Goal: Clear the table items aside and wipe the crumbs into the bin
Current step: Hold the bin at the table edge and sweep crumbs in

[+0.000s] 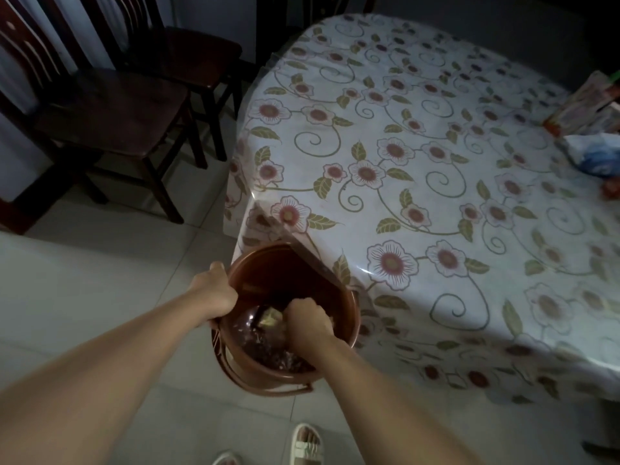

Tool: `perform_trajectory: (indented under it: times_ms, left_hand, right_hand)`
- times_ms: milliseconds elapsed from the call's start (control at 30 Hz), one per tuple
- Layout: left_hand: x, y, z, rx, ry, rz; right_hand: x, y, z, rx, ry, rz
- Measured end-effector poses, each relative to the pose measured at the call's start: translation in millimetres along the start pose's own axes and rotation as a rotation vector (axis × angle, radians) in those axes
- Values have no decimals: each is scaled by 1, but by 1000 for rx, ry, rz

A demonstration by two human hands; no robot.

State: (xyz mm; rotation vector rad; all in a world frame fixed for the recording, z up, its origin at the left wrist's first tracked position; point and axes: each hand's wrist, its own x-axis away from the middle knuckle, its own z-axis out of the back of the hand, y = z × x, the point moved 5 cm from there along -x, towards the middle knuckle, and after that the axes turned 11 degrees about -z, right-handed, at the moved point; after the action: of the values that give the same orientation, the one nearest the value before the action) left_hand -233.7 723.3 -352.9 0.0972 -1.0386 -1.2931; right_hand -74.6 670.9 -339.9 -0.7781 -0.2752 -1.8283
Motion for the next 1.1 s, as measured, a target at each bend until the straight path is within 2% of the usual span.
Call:
perform_trajectory:
  times_ms: [167, 367, 467, 567, 633, 700, 733, 800, 867, 967, 1067, 1100]
  left_hand:
    - [14, -5, 0, -38, 9, -5]
    - [18, -8, 0, -31, 27, -1]
    - [17, -9, -3, 8, 14, 0]
    - [12, -10, -5, 8, 15, -3]
    - [12, -9, -6, 6, 27, -12]
    - [16, -9, -8, 6, 32, -13]
    - [18, -10, -9, 7, 34, -12]
    - [21, -12, -9, 2, 47, -3]
    - [23, -15, -9, -2, 50, 22]
    - [29, -18, -10, 14, 65, 56]
    - [36, -21, -12, 55, 83, 90]
    - [38, -22, -12, 54, 86, 96]
  right_hand:
    - [13, 7, 3, -99, 34, -63]
    - [49, 14, 44, -417, 397, -43]
    - [59, 30, 74, -451, 630, -98]
    - [43, 44, 92, -391, 726, -185]
    - [22, 36, 79, -365, 560, -97]
    - [16, 15, 49, -327, 233, 28]
    - [18, 7, 37, -267, 153, 68]
    - [20, 1, 27, -102, 135, 64]
    - [22, -5, 27, -32, 251, 102]
    - [21, -3, 18, -99, 340, 157]
    - [12, 3, -6, -15, 142, 100]
    - [10, 7, -5, -96, 154, 78]
